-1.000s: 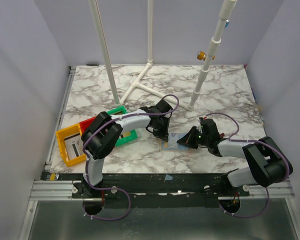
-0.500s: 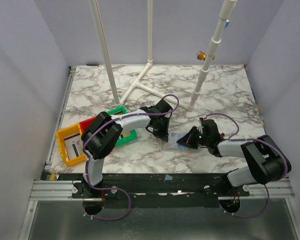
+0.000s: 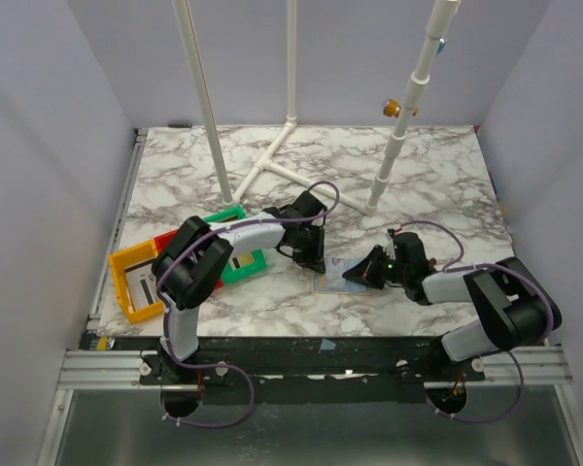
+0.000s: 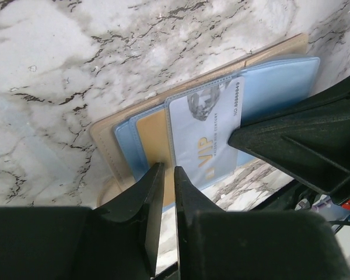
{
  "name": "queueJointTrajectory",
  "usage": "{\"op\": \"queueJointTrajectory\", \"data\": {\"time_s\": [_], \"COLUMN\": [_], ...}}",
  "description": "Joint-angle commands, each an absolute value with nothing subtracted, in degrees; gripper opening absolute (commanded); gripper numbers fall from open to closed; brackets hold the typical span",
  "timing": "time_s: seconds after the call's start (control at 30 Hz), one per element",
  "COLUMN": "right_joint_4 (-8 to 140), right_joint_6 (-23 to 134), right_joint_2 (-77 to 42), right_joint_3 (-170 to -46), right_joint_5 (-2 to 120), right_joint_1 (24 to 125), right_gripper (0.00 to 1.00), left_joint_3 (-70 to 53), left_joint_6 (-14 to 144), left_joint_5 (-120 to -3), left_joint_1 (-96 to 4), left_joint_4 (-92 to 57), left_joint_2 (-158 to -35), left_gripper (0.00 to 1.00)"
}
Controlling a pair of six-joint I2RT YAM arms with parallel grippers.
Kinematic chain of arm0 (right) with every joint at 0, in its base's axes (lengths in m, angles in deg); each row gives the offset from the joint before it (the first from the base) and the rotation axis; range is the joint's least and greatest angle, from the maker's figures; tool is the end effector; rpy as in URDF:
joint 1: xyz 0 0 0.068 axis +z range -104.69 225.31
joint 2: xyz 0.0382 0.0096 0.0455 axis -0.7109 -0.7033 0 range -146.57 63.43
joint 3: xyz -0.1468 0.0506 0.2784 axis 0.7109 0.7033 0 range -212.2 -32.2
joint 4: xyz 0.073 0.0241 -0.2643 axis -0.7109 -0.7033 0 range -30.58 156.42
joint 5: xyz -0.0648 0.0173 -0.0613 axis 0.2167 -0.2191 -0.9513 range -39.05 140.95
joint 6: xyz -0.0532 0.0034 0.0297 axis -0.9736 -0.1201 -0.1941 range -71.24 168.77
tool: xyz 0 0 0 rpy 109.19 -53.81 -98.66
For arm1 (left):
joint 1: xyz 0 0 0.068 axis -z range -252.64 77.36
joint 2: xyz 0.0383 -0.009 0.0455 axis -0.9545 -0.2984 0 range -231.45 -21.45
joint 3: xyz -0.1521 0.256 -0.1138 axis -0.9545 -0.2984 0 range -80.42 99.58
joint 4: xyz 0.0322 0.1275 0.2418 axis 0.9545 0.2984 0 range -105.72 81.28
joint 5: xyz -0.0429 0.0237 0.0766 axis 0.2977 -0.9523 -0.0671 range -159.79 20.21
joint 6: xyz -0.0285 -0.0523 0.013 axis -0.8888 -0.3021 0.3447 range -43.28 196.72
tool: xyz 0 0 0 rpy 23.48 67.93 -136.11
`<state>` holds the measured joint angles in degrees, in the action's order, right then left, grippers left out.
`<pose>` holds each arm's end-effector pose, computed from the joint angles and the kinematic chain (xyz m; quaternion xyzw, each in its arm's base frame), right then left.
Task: Take the credit cards out of the card holder
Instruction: Remove the credit card from the card holder.
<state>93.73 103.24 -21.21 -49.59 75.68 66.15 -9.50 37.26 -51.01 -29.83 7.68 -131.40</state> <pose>0.2129 0.1016 0.1330 0.1693 0.8734 0.4061 0.2086 0.2981 -0.2962 0.1852 0.0668 0.9566 -0.2740 0.0728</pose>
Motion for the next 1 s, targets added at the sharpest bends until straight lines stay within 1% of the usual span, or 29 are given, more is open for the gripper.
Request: {"op": "queueJointTrajectory", "data": {"time_s": [0.0,0.17,0.37,0.6,0.73,0.8,0.97], "right_joint_4": [91.7,96.2,96.7,95.0,88.9,85.3,83.2], "right_joint_6": [102.3,103.1,103.3,102.0,100.0,99.1,98.6], "right_joint_2": [-24.8,-27.9,-30.1,-29.8,-28.2,-25.9,-23.0], "right_joint_3": [-47.1,-46.2,-46.4,-47.1,-48.7,-49.1,-49.2], "right_joint_5": [73.9,77.6,77.9,77.4,73.7,71.1,69.9], "right_joint_1": [65.4,63.8,63.6,63.7,63.7,63.6,63.7], "right_gripper": [0.01,0.01,0.01,0.01,0.00,0.01,0.01], "left_joint_3": [-10.9,-11.2,-11.3,-10.9,-10.7,-10.7,-10.4], "left_joint_6": [37.9,38.4,38.5,38.6,38.8,38.7,38.2], "left_joint_5": [-52.3,-53.1,-52.7,-52.1,-53.7,-53.5,-51.8], "left_joint_1": [-30.2,-30.2,-30.2,-30.1,-30.1,-30.0,-29.6], "left_joint_4": [9.7,10.3,9.7,9.5,10.4,10.3,8.8], "left_joint_2": [-131.9,-132.0,-132.5,-132.7,-133.2,-133.4,-131.9], "left_gripper": [0.17,0.21,0.21,0.20,0.20,0.18,0.11]}}
